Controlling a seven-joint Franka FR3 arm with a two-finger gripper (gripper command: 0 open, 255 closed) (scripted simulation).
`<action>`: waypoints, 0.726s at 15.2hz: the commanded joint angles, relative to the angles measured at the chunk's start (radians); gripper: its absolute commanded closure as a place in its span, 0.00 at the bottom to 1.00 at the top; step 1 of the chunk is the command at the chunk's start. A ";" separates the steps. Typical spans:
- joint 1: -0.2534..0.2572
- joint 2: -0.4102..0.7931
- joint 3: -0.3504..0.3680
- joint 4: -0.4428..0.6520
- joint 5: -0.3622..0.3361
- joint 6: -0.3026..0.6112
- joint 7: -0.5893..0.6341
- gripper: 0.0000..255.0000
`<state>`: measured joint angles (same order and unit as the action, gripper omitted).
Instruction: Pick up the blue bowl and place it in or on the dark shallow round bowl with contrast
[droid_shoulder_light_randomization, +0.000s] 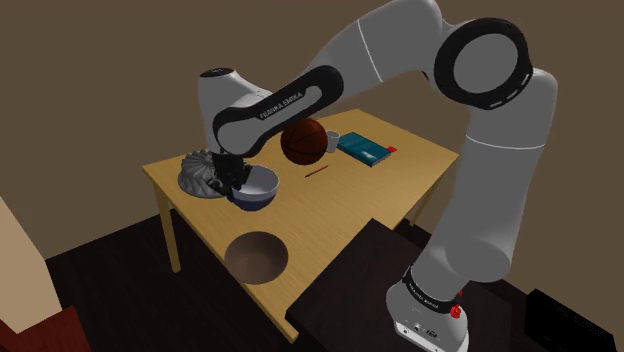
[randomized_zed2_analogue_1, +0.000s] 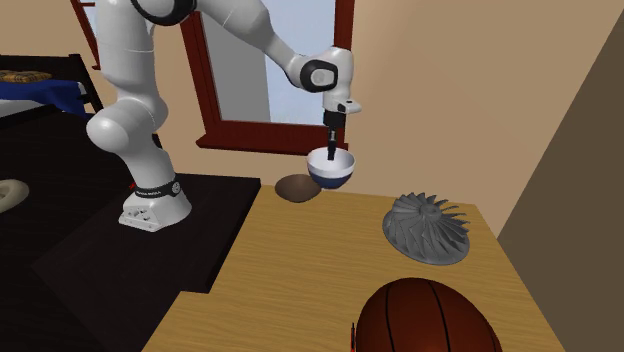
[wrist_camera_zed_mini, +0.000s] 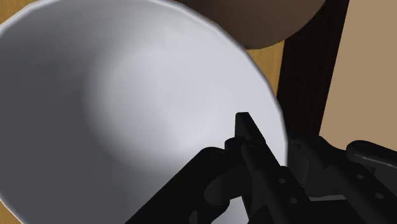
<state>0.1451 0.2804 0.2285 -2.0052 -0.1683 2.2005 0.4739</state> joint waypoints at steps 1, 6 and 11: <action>0.019 -0.045 0.017 -0.061 0.009 0.015 0.035 1.00; 0.067 -0.148 0.063 -0.186 0.040 0.033 0.115 1.00; 0.111 -0.223 0.107 -0.266 0.073 0.038 0.184 1.00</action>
<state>0.2484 0.0649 0.3290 -2.2628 -0.0991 2.2370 0.6441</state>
